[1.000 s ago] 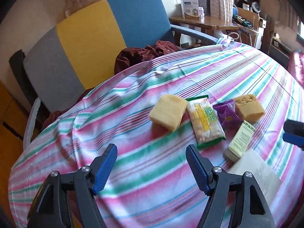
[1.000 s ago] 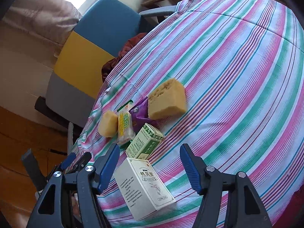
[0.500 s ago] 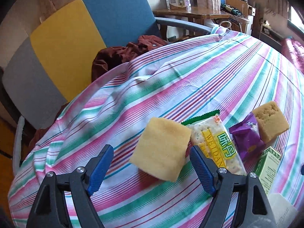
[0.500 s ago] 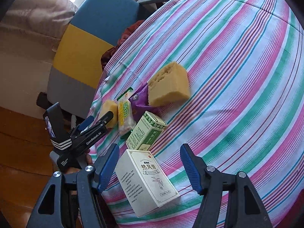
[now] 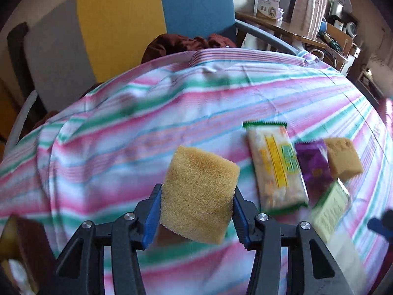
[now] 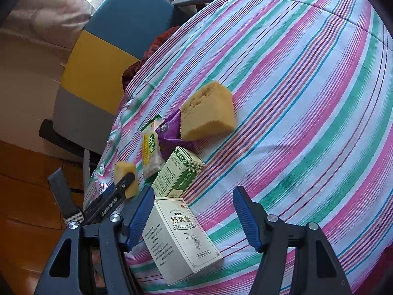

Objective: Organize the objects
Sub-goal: 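Carry the sponge cake toward the tray with the left gripper while the right gripper grasps the white box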

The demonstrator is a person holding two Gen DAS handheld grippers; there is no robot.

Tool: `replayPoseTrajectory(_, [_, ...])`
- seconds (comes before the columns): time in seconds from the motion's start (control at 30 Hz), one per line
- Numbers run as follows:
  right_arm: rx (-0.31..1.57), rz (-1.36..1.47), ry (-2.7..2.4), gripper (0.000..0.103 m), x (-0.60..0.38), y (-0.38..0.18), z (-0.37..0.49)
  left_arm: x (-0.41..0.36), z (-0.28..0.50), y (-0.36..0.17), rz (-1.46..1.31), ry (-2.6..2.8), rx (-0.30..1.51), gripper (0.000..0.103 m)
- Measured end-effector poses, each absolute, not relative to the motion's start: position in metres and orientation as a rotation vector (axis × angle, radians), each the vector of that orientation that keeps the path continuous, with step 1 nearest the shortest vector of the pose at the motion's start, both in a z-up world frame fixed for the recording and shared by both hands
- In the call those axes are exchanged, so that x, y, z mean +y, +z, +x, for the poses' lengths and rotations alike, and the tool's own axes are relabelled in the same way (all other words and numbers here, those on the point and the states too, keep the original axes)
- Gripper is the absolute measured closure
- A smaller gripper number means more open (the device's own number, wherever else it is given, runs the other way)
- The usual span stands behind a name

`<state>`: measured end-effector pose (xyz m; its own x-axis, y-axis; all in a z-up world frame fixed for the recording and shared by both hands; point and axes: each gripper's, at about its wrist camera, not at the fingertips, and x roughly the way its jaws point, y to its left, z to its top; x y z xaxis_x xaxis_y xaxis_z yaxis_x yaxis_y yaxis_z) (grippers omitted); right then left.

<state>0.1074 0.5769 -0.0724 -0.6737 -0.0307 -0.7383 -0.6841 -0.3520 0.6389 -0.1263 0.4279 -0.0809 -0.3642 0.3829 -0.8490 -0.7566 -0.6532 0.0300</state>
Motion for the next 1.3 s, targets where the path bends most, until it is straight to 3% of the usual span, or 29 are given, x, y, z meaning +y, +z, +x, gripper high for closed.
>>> replayPoseTrajectory(0.13, [1.437, -0.961, 2.073, 0.036, 0.577, -0.073, 0.105, 0.401, -0.087, -0.080, -1.107, 2.076, 0.604, 0.051])
replayPoseTrajectory(0.37, [1.427, -1.102, 2.192, 0.036, 0.560, -0.075, 0.079, 0.355, -0.049, -0.083, -1.153, 2.090, 0.502, 0.051])
replayPoseTrajectory(0.67, [0.962, -1.345, 2.336, 0.031, 0.515, -0.067, 0.039, 0.331, -0.019, -0.082, -1.101, 2.086, 0.505, 0.052])
replayPoseTrajectory(1.07, [0.875, -1.319, 2.417, 0.030, 0.509, -0.058, 0.035, 0.312, -0.011, -0.065, -1.081, 2.087, 0.447, 0.052])
replayPoseTrajectory(1.2, [0.739, -1.418, 2.365, 0.029, 0.501, -0.070, 0.029, 0.301, -0.005, -0.052, -1.053, 2.094, 0.417, 0.052])
replayPoseTrajectory(1.3, [0.644, -1.490, 2.321, 0.051, 0.497, -0.079, 0.027, 0.288, -0.003, -0.044, -1.056, 2.101, 0.383, 0.052])
